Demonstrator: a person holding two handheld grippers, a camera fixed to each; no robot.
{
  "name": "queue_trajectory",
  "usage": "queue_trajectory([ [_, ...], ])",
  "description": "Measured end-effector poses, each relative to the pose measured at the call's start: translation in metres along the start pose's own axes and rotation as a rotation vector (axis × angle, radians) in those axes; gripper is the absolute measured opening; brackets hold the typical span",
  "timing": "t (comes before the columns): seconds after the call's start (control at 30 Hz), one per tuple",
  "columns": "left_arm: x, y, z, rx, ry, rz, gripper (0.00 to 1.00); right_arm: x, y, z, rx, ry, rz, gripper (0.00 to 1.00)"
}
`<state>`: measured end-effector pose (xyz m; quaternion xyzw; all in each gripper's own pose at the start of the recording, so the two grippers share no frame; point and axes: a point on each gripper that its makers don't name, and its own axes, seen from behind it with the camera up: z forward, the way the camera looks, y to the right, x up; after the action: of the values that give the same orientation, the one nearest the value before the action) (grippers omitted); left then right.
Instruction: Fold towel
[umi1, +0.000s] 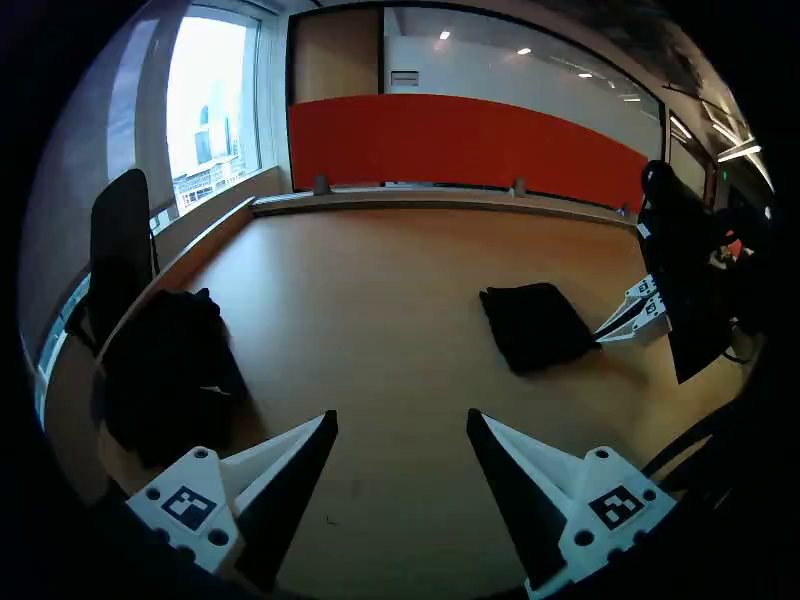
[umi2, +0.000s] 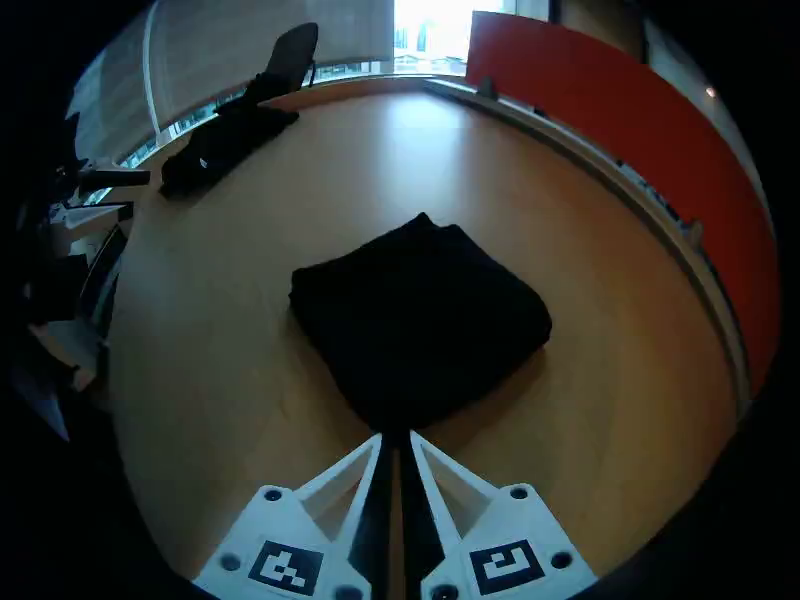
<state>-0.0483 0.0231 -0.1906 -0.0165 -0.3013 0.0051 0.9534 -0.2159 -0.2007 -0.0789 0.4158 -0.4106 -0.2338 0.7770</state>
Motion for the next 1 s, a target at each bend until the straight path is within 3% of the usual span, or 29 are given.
queue_trajectory([
  [1.0, 0.031, -0.002, 0.002, -0.033, 0.055, 0.037, 0.96, 0.148, 0.052, -0.084, -0.148, 0.287, -0.066, 0.04],
])
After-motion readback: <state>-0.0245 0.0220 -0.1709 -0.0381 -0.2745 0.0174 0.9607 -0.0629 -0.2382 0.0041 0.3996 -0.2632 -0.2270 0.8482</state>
